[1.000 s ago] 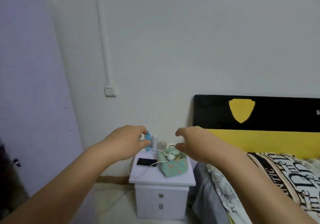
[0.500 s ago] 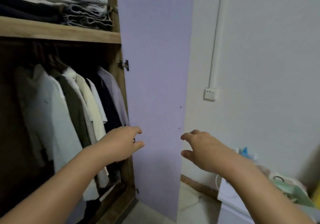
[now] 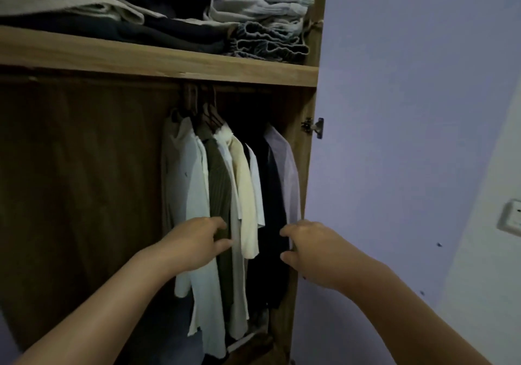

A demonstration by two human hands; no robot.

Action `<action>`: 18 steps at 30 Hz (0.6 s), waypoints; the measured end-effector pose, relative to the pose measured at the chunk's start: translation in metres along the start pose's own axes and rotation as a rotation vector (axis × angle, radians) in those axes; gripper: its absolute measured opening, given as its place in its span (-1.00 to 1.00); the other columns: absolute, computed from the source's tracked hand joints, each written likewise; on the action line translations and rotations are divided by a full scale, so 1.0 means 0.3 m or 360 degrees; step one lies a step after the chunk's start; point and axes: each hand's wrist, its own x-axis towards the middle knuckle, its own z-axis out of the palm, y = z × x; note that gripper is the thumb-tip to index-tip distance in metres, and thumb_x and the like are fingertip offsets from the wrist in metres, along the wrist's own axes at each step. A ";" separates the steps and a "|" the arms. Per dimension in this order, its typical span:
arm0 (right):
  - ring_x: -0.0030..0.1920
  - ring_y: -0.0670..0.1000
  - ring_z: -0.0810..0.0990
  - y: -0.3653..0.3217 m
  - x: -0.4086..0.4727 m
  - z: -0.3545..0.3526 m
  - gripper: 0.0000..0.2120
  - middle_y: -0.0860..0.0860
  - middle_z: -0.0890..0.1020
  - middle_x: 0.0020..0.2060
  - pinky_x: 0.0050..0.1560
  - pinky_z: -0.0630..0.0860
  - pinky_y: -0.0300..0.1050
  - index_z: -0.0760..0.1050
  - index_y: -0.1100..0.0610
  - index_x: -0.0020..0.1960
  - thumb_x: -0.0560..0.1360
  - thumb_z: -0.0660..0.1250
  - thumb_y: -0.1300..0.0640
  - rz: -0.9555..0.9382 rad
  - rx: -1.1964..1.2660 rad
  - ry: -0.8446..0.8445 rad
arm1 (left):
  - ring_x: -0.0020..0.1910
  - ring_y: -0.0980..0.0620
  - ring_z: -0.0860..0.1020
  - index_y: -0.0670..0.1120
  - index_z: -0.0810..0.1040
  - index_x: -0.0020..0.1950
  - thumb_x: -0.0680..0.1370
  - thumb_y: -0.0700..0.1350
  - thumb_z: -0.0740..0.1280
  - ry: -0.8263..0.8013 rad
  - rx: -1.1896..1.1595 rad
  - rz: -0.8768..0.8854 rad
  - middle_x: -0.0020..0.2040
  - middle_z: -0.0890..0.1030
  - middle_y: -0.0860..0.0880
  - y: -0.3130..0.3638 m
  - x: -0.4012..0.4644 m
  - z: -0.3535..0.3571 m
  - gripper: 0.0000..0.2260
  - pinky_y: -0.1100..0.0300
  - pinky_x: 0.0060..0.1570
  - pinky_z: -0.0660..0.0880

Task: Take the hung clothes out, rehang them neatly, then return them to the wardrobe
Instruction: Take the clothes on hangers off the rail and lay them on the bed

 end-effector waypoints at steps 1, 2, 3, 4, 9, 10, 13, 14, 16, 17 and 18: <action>0.18 0.10 0.44 0.005 0.050 -0.002 -0.61 0.11 0.46 0.19 0.19 0.44 0.01 0.33 0.15 0.35 0.59 0.17 0.01 -0.0059 -0.0005 0.0012 | 0.23 0.04 0.44 0.00 0.26 0.43 0.57 0.10 0.19 0.0027 -0.0014 -0.0047 0.33 0.43 -0.03 -0.017 0.028 -0.003 -0.55 0.23 0.17 0.39; 0.17 0.10 0.44 0.005 0.098 -0.005 -0.63 0.11 0.47 0.18 0.18 0.46 0.03 0.35 0.15 0.34 0.59 0.17 0.02 -0.0119 -0.0002 0.0029 | 0.23 0.05 0.44 0.01 0.27 0.43 0.57 0.10 0.20 0.0061 -0.0031 -0.0090 0.33 0.43 -0.02 -0.035 0.054 -0.005 -0.55 0.23 0.17 0.40; 0.16 0.10 0.44 0.002 0.146 -0.008 -0.64 0.11 0.47 0.17 0.16 0.46 0.03 0.35 0.16 0.33 0.59 0.17 0.03 -0.0178 0.0015 0.0049 | 0.22 0.05 0.45 0.02 0.28 0.43 0.57 0.10 0.20 0.0094 -0.0048 -0.0129 0.33 0.44 -0.01 -0.055 0.076 -0.006 -0.56 0.23 0.17 0.41; 0.16 0.10 0.44 -0.005 0.190 -0.010 -0.65 0.11 0.47 0.18 0.16 0.46 0.03 0.35 0.16 0.33 0.59 0.17 0.05 -0.0233 0.0041 0.0064 | 0.21 0.06 0.46 0.02 0.29 0.42 0.57 0.10 0.21 0.0122 -0.0065 -0.0168 0.31 0.45 -0.01 -0.076 0.097 -0.005 -0.56 0.22 0.15 0.42; 0.24 0.08 0.43 -0.066 0.393 -0.010 -0.60 0.11 0.45 0.27 0.19 0.40 -0.10 0.28 0.15 0.39 0.59 0.18 0.10 -0.0426 0.0294 0.0123 | 0.16 0.08 0.49 0.03 0.34 0.38 0.55 0.10 0.23 0.0216 -0.0070 -0.0336 0.28 0.49 0.01 -0.193 0.184 -0.015 -0.58 0.26 0.09 0.44; 0.26 0.07 0.42 -0.081 0.432 -0.011 -0.56 0.10 0.44 0.30 0.21 0.38 -0.13 0.23 0.13 0.44 0.59 0.18 0.10 -0.0457 0.0359 0.0130 | 0.16 0.08 0.49 0.03 0.34 0.38 0.55 0.10 0.23 0.0241 -0.0065 -0.0361 0.27 0.49 0.01 -0.216 0.204 -0.022 -0.58 0.27 0.07 0.44; 0.33 0.05 0.39 -0.135 0.561 -0.018 -0.49 0.07 0.40 0.35 0.28 0.36 -0.14 0.13 0.09 0.49 0.58 0.19 0.12 -0.0508 0.0528 0.0180 | 0.10 0.10 0.51 0.04 0.36 0.36 0.54 0.10 0.24 0.0312 -0.0067 -0.0407 0.24 0.52 0.02 -0.286 0.276 -0.047 -0.60 0.31 -0.04 0.42; 0.34 0.05 0.38 -0.157 0.605 -0.021 -0.48 0.07 0.39 0.37 0.30 0.36 -0.13 0.12 0.09 0.50 0.58 0.18 0.13 -0.0504 0.0561 0.0219 | 0.09 0.09 0.52 0.04 0.37 0.36 0.54 0.10 0.24 0.0328 -0.0067 -0.0406 0.24 0.52 0.02 -0.310 0.303 -0.057 -0.60 0.30 -0.04 0.42; 0.36 0.07 0.36 -0.203 0.694 -0.027 -0.47 0.06 0.35 0.40 0.31 0.37 -0.09 0.09 0.08 0.51 0.58 0.17 0.16 -0.0476 0.0591 0.0327 | 0.12 0.08 0.52 0.03 0.37 0.36 0.54 0.11 0.24 0.0354 -0.0075 -0.0392 0.25 0.52 0.02 -0.361 0.360 -0.079 -0.59 0.28 -0.01 0.43; 0.36 0.08 0.37 -0.225 0.739 -0.030 -0.46 0.05 0.33 0.42 0.31 0.38 -0.06 0.08 0.08 0.52 0.58 0.16 0.16 -0.0458 0.0614 0.0376 | 0.14 0.07 0.51 0.03 0.37 0.36 0.54 0.11 0.24 0.0368 -0.0083 -0.0381 0.25 0.51 0.01 -0.389 0.388 -0.093 -0.59 0.27 0.01 0.44; 0.35 0.08 0.38 -0.247 0.783 -0.034 -0.46 0.04 0.31 0.43 0.30 0.39 -0.04 0.08 0.08 0.52 0.58 0.16 0.17 -0.0441 0.0643 0.0413 | 0.14 0.07 0.51 0.03 0.37 0.36 0.54 0.11 0.24 0.0385 -0.0093 -0.0367 0.26 0.51 0.01 -0.417 0.416 -0.109 -0.59 0.26 0.02 0.45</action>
